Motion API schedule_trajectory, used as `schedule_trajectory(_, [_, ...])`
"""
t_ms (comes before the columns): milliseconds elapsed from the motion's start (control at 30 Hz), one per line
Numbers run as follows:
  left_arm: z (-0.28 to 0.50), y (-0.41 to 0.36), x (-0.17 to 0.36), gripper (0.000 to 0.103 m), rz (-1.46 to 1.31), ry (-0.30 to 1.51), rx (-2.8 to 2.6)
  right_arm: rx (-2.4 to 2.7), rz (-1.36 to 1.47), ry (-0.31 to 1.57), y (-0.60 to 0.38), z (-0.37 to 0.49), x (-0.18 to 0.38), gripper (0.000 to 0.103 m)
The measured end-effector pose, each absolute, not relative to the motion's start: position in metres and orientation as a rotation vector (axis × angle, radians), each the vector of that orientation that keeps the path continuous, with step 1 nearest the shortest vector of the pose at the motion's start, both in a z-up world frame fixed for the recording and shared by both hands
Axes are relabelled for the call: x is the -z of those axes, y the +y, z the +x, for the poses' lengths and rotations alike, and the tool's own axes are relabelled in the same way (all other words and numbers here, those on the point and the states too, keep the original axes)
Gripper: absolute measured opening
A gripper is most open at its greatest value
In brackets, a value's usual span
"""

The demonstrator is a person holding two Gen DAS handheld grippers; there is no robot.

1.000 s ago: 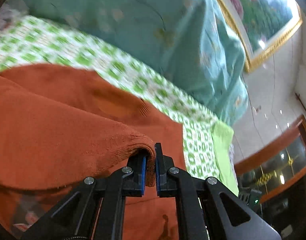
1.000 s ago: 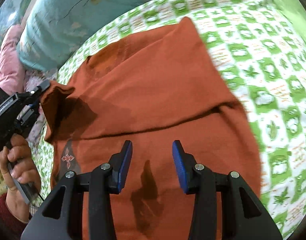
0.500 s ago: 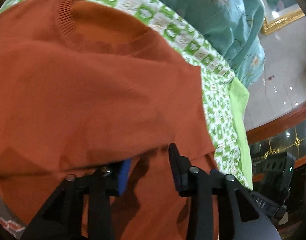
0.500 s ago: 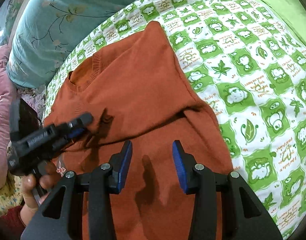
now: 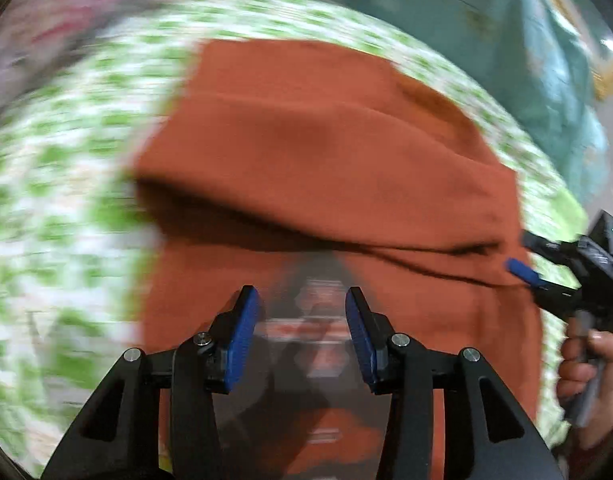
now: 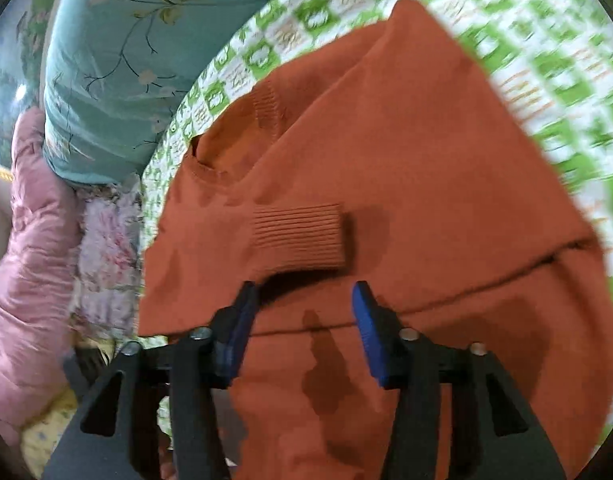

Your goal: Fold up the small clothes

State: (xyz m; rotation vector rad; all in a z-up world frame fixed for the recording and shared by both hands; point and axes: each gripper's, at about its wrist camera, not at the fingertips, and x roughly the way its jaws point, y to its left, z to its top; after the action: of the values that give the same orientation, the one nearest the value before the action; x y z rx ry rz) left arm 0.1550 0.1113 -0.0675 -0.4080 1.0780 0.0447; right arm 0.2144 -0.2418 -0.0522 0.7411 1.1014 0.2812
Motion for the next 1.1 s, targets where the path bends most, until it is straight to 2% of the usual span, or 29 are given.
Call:
schedule_trajectory(233, [0.167, 0.167, 0.074, 0.045, -0.397, 1.05, -0.211, -0.266, 0.863, 1.113, -0.227, 0.243, 0.073, 0.054])
schedule_trajectory(300, [0.175, 0.175, 0.073, 0.045, -0.417, 1.028, -0.234, -0.238, 0.88, 1.096, -0.228, 0.25, 0.075, 0.04])
schedule_trajectory(333, [0.178, 0.178, 0.074, 0.045, -0.425, 1.025, -0.25, -0.239, 0.857, 1.093, -0.226, 0.254, 0.072, 0.018])
schedule_trajectory(367, [0.182, 0.179, 0.075, 0.045, -0.428, 1.025, -0.266, -0.245, 0.846, 1.082, -0.226, 0.257, 0.068, 0.011])
schedule_trajectory(500, [0.189, 0.184, 0.074, 0.048, -0.422, 1.016, -0.288, -0.308, 0.714, 0.799, -0.236, 0.245, 0.003, 0.009])
schedule_trajectory(567, [0.188, 0.177, 0.075, 0.05, -0.421, 1.016, -0.28, -0.3, 0.642, 0.728, -0.244, 0.237, -0.016, 0.009])
schedule_trajectory(667, [0.189, 0.164, 0.077, 0.051, -0.415, 1.024, -0.27, -0.244, 0.596, 0.767, -0.259, 0.233, -0.006, 0.009])
schedule_trajectory(833, [0.19, 0.148, 0.081, 0.05, -0.378, 1.042, -0.254, -0.12, 0.619, 0.874, -0.288, 0.22, 0.043, 0.009])
schedule_trajectory(1000, [0.187, 0.149, 0.082, 0.051, -0.388, 1.047, -0.235, -0.113, 0.563, 0.763, -0.294, 0.211, 0.014, 0.009])
schedule_trajectory(1100, [0.188, 0.147, 0.082, 0.052, -0.377, 1.051, -0.244, -0.11, 0.441, 0.774, -0.284, 0.217, 0.01, 0.009])
